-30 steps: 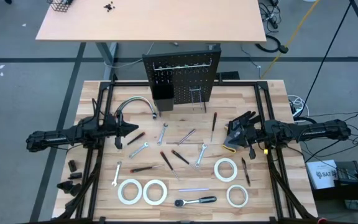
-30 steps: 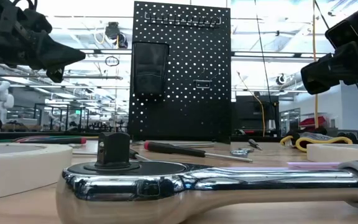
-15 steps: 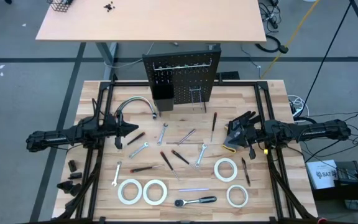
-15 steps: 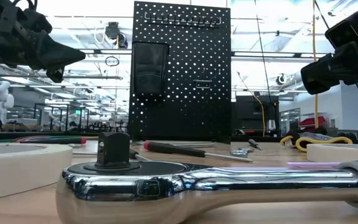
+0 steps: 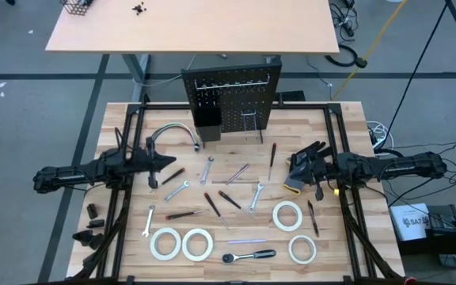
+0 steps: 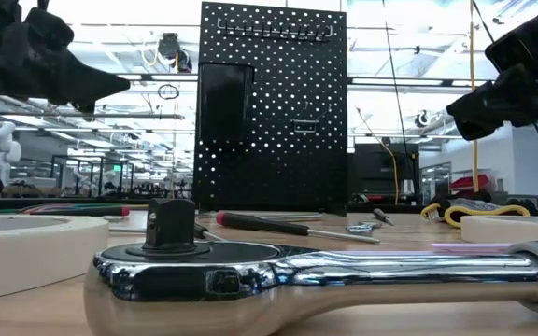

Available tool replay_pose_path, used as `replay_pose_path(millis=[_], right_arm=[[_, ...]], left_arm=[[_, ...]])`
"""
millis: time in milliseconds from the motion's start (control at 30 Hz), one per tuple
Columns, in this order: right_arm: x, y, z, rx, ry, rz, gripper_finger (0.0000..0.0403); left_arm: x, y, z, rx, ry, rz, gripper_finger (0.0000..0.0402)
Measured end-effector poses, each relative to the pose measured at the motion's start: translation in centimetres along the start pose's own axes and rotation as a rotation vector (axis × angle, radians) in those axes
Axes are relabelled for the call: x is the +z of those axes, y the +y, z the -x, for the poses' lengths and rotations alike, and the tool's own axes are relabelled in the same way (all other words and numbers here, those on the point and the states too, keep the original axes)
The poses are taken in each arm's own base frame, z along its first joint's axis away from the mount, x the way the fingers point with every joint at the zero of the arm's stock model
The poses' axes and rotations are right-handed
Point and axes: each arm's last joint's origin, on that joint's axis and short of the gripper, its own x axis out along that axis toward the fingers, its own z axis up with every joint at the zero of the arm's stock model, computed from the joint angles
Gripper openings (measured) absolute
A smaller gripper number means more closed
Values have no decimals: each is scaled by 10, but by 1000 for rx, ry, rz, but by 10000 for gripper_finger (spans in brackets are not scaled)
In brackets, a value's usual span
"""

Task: Hang tools onto peg board
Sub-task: Put the ratchet wrench into the peg board

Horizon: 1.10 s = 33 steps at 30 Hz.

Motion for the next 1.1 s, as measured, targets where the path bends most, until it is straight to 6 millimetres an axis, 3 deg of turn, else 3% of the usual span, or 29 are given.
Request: replay_pose_path(millis=[133,433,667,833,1100], right_arm=[[3,0,0,-13,-28,-80,4],[8,0,0,-13,-87,10,4],[11,-1,1,-41,-113,-21,4],[14,-4,1,-156,-163,-119,4],[25,-6,4,-252,-290,-94,4]], left_arm=[[0,0,0,7,0,-139,0],[0,0,0,2,-3,-139,0],[3,0,0,1,-30,80,0],[3,1,0,11,-29,346,0],[0,0,0,-12,4,358,0]])
